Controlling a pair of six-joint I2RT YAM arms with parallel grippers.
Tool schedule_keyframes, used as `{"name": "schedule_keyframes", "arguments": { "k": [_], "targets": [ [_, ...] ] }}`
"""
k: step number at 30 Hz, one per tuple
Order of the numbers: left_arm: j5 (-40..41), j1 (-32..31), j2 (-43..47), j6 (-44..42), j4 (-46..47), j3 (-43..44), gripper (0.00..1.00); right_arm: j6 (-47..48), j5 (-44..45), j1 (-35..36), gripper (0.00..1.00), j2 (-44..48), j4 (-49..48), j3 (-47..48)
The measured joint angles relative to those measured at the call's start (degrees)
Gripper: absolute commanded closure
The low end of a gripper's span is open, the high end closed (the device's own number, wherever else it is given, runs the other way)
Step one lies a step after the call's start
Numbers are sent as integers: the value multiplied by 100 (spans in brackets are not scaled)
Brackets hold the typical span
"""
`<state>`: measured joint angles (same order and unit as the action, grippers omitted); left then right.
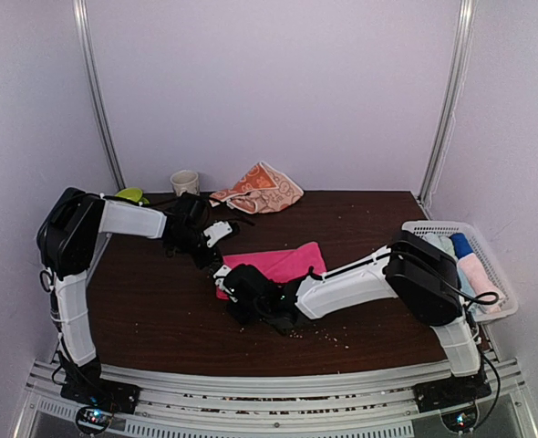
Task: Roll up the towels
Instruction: Smooth out the towel at the center of the board.
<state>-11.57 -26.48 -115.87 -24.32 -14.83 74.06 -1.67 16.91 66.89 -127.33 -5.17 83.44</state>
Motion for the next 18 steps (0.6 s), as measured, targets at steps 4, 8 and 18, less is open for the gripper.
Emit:
{"name": "schedule_keyframes", "arguments": {
  "k": [4,8,18],
  "targets": [
    [96,0,46,-20,0,-28,74,4,-24,0,87,0,76,33],
    [203,0,87,-22,7,-31,67,2,-109,7,78,0,155,55],
    [437,0,107,-20,4,-31,54,24,-417,50,63,4,413,57]
  ]
}}
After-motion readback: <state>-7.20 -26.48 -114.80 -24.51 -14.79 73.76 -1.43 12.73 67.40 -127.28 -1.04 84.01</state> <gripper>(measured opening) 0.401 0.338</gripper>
